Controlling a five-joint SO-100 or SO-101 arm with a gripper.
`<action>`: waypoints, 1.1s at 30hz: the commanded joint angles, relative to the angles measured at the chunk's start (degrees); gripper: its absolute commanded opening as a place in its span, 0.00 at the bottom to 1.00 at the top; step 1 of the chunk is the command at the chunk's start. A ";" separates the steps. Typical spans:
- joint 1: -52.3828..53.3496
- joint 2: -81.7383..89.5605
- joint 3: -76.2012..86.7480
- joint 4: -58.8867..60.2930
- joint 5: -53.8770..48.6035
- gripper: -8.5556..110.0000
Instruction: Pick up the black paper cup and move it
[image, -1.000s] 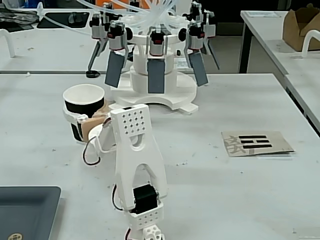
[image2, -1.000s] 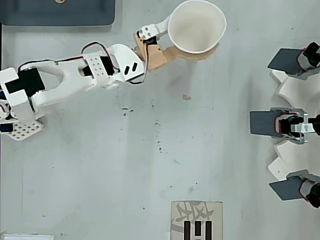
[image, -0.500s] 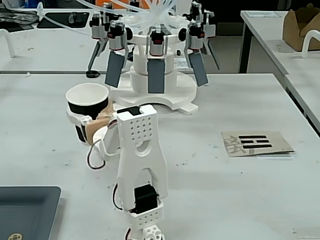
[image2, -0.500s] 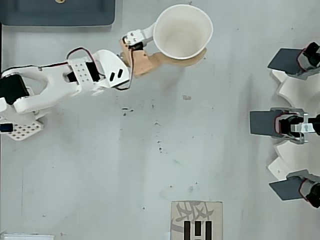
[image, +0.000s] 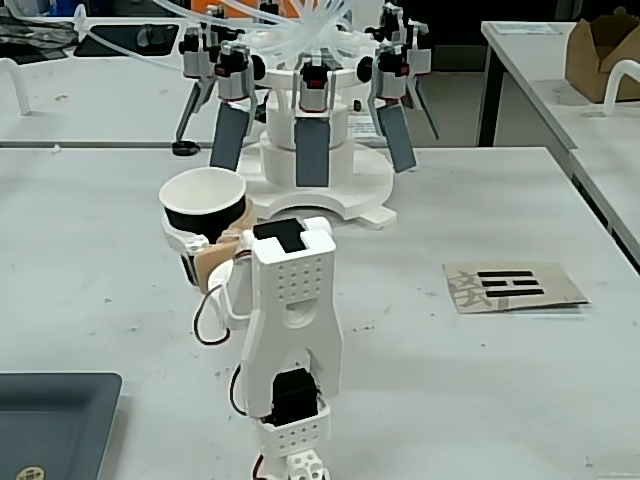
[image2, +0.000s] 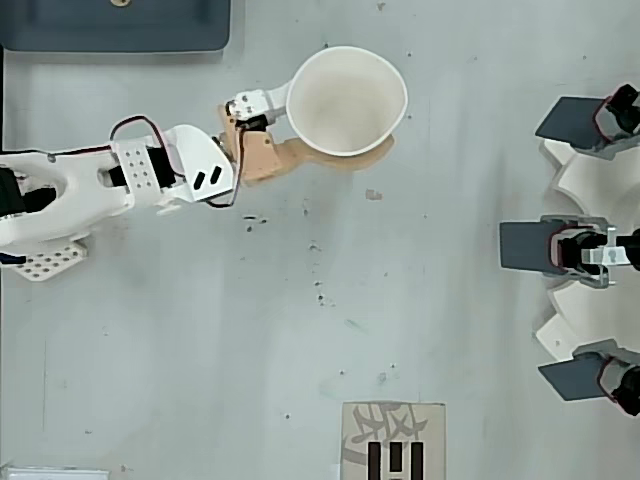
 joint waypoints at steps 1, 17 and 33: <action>0.97 4.04 0.35 -1.32 -0.44 0.14; 5.89 15.03 11.25 -1.32 -1.14 0.14; 14.24 20.04 16.44 -0.35 -1.76 0.13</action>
